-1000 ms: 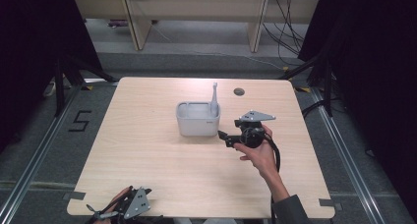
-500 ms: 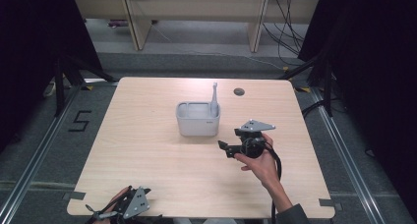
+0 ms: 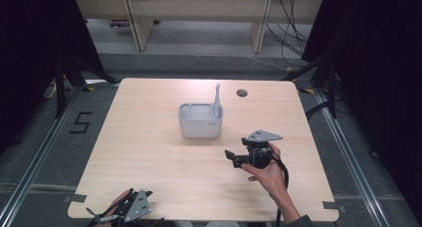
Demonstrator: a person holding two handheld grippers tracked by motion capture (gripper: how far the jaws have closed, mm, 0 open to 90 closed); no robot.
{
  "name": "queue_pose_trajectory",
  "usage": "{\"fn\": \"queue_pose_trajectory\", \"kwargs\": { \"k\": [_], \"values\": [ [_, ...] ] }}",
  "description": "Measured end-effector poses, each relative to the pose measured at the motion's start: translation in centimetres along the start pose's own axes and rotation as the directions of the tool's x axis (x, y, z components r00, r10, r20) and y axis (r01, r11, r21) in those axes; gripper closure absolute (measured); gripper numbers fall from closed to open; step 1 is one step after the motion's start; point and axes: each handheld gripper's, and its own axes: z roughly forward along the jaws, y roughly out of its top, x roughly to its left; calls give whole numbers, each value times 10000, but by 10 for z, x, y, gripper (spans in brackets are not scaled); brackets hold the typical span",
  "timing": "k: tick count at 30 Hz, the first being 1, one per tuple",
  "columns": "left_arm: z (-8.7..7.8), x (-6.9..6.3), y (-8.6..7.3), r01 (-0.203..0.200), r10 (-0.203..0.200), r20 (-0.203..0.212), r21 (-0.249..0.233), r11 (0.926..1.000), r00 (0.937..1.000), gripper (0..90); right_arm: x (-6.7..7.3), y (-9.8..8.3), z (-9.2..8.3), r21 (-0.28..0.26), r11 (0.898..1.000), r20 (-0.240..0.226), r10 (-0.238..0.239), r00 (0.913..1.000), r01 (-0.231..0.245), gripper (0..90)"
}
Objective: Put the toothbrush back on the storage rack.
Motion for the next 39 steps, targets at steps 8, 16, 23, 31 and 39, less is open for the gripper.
{"fn": "queue_pose_trajectory", "kwargs": {
  "k": [8,16,23,31,39],
  "values": [
    [0,0,0,-65,65,-29,29,10000,10000,152,4,-13,-3,224,9988,120,421,9990,-424,208],
    [0,0,0,-92,92,-11,49,9999,10000,152,7,-21,-7,260,9988,-10,416,9991,-416,208],
    [0,0,0,-99,99,-1,67,9999,10000,152,10,-28,-12,352,9986,-78,388,9992,-385,208],
    [0,0,-1,-93,93,-6,59,9999,10000,152,11,-36,-17,371,9986,-102,382,9992,-378,208],
    [-1,0,-1,-69,69,-8,48,10000,10000,152,13,-42,-21,299,9987,-193,425,9989,-419,206]
  ]
}}
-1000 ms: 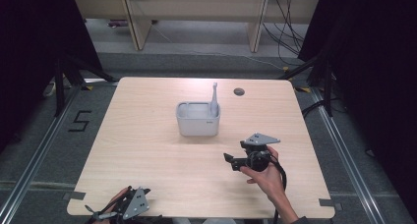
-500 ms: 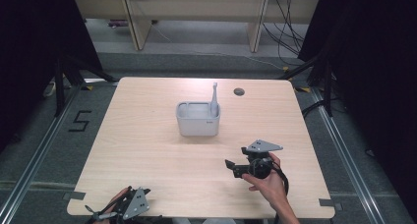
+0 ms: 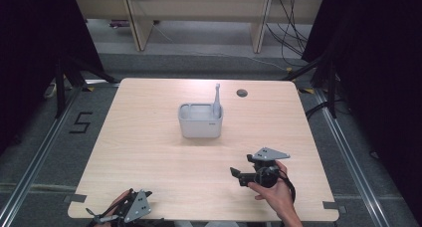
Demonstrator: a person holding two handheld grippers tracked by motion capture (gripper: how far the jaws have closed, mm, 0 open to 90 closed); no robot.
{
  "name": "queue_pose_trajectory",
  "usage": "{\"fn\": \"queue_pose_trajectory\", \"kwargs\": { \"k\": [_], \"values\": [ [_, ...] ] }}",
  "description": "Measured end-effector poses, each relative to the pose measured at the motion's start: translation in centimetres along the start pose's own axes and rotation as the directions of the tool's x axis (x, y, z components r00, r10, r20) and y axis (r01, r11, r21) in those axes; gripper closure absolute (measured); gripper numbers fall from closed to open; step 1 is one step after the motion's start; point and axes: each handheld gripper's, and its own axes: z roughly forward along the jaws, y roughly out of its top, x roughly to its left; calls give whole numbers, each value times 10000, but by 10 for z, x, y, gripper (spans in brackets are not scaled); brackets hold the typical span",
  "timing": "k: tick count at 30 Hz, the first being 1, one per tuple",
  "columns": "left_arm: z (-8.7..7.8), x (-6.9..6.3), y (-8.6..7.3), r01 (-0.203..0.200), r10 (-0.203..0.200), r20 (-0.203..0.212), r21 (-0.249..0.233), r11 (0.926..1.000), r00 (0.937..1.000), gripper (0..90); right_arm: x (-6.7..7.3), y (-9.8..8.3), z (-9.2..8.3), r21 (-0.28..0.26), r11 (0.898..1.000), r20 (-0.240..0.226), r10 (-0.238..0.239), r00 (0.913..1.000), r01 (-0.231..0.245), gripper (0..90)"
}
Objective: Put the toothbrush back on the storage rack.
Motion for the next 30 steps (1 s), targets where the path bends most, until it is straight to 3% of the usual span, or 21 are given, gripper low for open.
{"fn": "queue_pose_trajectory", "kwargs": {
  "k": [1,2,3,5,8,10,12,13,14,15,17,18,19,21,22,23,25,26,28,29,30],
  "values": [
    [0,0,0,8,-8,-5,-11,10000,10000,152,0,-1,0,54,9999,-16,-112,9999,112,205],
    [0,0,0,20,-20,-9,-13,10000,10000,152,3,-2,-1,38,9998,14,204,9998,-204,205],
    [0,0,0,34,-34,-5,-21,10000,10000,152,1,-3,-1,74,9997,46,-212,9998,212,205],
    [0,0,0,46,-46,-10,-27,10000,10000,152,2,-4,-2,132,9993,37,-345,9994,345,205],
    [0,0,0,50,-50,-12,-23,10000,10000,152,7,-6,-4,278,9996,59,59,10000,-61,202],
    [0,0,0,58,-58,-20,-30,10000,10000,152,5,-7,-5,190,9993,43,-323,9995,322,201],
    [0,0,0,66,-67,-27,-28,10000,10000,152,9,-9,-6,161,9999,-96,62,9999,-60,201],
    [0,0,0,66,-66,-23,-24,10000,10000,152,7,-9,-6,71,9996,-73,-288,9996,288,200],
    [0,0,0,58,-58,-24,-20,10000,10000,152,8,-10,-7,258,9996,-54,-118,9999,119,200],
    [0,0,0,62,-62,-16,-24,10000,10000,152,8,-11,-7,159,9993,19,-336,9994,335,200],
    [0,0,0,54,-54,-16,-24,10000,10000,152,9,-12,-8,189,9994,-133,-304,9995,306,199],
    [0,0,0,54,-54,-16,-24,10000,10000,152,11,-14,-8,269,9996,-263,-37,9996,44,198],
    [0,0,0,56,-56,-23,-23,10000,10000,152,10,-14,-9,238,9990,-123,-375,9992,378,196],
    [0,0,0,67,-67,-25,-28,10000,10000,152,13,-16,-10,360,9993,-216,-32,9998,40,192],
    [0,0,0,54,-54,-37,-19,10000,10000,152,12,-16,-11,305,9989,-150,-337,9993,342,186],
    [0,0,0,105,-106,-25,-61,9999,9999,152,15,-17,-11,403,9992,-361,-46,9993,61,179],
    [0,0,0,90,-90,-29,-56,9999,10000,152,16,-18,-12,556,9984,-367,-32,9993,53,174],
    [0,0,0,47,-47,-38,-26,10000,10000,152,15,-19,-12,507,9978,-286,-420,9987,434,171],
    [0,0,0,90,-90,-27,-58,9999,10000,152,18,-21,-14,668,9977,-258,-89,9996,107,165],
    [0,0,0,67,-67,-32,-36,10000,10000,152,16,-21,-13,564,9970,-151,-528,9985,535,164],
    [0,0,0,62,-63,-43,-31,10000,10000,152,18,-22,-14,642,9976,-211,-230,9995,243,162]
  ]
}}
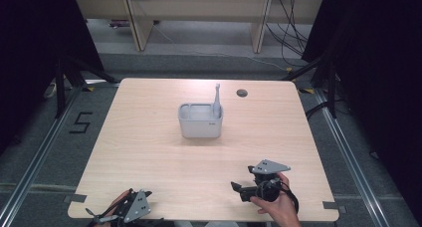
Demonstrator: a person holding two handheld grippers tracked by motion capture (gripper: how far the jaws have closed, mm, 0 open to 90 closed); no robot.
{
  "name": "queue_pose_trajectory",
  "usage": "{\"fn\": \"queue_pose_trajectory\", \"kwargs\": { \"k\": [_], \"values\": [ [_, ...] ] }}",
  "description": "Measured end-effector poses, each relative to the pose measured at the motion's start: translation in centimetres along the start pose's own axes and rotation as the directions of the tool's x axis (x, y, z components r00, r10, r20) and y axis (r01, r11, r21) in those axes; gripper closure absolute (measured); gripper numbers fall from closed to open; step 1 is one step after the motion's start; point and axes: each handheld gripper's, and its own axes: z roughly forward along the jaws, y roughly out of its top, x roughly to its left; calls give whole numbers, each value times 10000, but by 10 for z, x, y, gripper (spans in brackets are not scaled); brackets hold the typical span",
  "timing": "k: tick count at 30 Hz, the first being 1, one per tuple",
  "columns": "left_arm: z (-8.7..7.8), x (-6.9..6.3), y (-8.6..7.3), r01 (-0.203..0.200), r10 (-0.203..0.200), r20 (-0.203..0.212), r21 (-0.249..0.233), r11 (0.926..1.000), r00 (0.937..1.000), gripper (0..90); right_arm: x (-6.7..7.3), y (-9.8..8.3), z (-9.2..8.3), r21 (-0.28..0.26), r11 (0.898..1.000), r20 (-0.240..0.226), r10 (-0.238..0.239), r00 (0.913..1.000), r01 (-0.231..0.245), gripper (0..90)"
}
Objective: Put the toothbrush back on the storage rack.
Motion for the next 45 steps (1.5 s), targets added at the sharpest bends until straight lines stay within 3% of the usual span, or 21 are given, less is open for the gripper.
{"fn": "queue_pose_trajectory", "kwargs": {
  "k": [2,5,6,10,12,13,17,21,22,28,29,31,32,33,34,37,38,39,40,44,45],
  "values": [
    [0,0,0,33,-33,4,-35,10000,10000,152,0,-1,0,40,9998,-71,-183,9998,183,159],
    [0,0,0,37,-37,4,-39,10000,10000,152,1,-4,-2,148,9999,-299,12,9996,-7,159],
    [0,0,0,40,-40,10,-43,10000,10000,152,0,-4,-3,122,9995,-175,-293,9994,295,159],
    [0,0,0,42,-42,10,-44,10000,10000,152,3,-10,-7,310,9994,-6,148,9999,-148,159],
    [0,0,0,-17,17,20,9,10000,10000,152,1,-12,-8,241,9996,98,-163,9998,160,159],
    [0,0,0,-21,21,9,18,10000,10000,152,2,-14,-9,326,9994,108,126,9999,-129,159],
    [0,0,0,49,-49,28,-46,10000,10000,152,2,-18,-12,542,9985,177,87,9998,-97,159],
    [0,0,0,-11,11,13,-4,10000,10000,152,-1,-22,-14,594,9969,347,-537,9980,516,159],
    [0,0,0,-8,8,17,-5,10000,10000,152,0,-23,-15,704,9973,374,-239,9990,212,159],
    [0,0,0,14,-14,26,-30,10000,10000,152,-2,-28,-16,962,9933,378,-679,9970,640,160],
    [0,0,0,-10,10,11,-11,10000,10000,152,-1,-28,-18,1076,9930,401,-534,9978,488,160],
    [1,-1,0,108,-107,42,-131,9999,9999,152,-2,-30,-18,1093,9906,472,-873,9951,817,160],
    [0,-1,0,102,-102,35,-129,9999,9999,152,0,-31,-19,1266,9906,473,-574,9972,510,160],
    [0,-1,0,100,-100,37,-136,9999,9999,152,-1,-32,-18,1182,9899,406,-835,9957,782,161],
    [0,-1,0,105,-105,27,-145,9998,9999,152,1,-32,-19,1274,9905,426,-582,9974,524,161],
    [0,-1,0,101,-100,37,-173,9998,9999,152,1,-33,-18,1253,9883,473,-931,9945,866,162],
    [0,-1,0,101,-100,37,-173,9998,9999,152,3,-34,-19,1432,9880,459,-644,9969,573,162],
    [0,-1,0,119,-119,26,-176,9998,9999,152,2,-34,-18,1350,9869,473,-957,9943,886,161],
    [0,-1,0,112,-112,24,-151,9998,9999,152,4,-35,-18,1430,9875,502,-740,9960,661,161],
    [0,-1,0,104,-104,23,-170,9998,9999,152,6,-36,-18,1516,9864,431,-700,9966,627,162],
    [0,-1,0,102,-102,27,-162,9998,9999,152,5,-36,-17,1403,9861,464,-958,9943,885,161]
  ]
}}
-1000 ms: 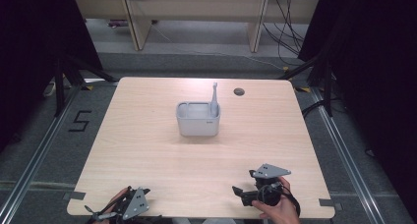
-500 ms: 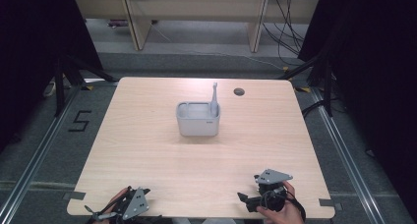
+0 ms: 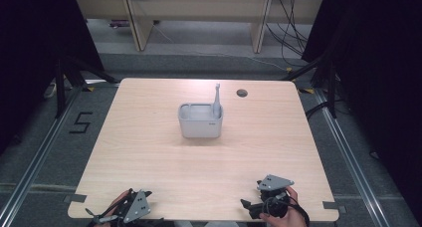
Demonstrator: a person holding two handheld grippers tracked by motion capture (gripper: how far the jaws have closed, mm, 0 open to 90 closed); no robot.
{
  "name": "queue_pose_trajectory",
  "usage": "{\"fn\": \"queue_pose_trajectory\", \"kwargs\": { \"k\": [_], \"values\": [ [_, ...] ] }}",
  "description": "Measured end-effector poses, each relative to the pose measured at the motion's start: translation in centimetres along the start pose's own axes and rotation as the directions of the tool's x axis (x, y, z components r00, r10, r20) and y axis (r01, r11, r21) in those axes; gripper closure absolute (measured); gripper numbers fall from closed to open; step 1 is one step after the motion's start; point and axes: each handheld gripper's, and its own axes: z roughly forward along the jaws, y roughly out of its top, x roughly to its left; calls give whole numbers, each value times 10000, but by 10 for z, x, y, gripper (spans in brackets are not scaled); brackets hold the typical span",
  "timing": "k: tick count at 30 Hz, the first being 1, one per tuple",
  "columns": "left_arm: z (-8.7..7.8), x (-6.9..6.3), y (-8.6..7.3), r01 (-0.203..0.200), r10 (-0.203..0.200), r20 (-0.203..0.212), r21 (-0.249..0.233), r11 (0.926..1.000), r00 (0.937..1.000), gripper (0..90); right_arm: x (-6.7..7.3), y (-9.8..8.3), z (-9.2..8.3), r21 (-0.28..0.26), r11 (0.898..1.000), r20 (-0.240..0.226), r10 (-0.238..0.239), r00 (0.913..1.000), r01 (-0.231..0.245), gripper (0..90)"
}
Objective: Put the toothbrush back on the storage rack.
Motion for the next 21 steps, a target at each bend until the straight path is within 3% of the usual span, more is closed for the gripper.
{"fn": "queue_pose_trajectory", "kwargs": {
  "k": [21],
  "values": [
    [0,0,0,23,-23,9,6,10000,10000,152,1,0,3,345,9994,-137,-85,9999,90,162]
  ]
}}
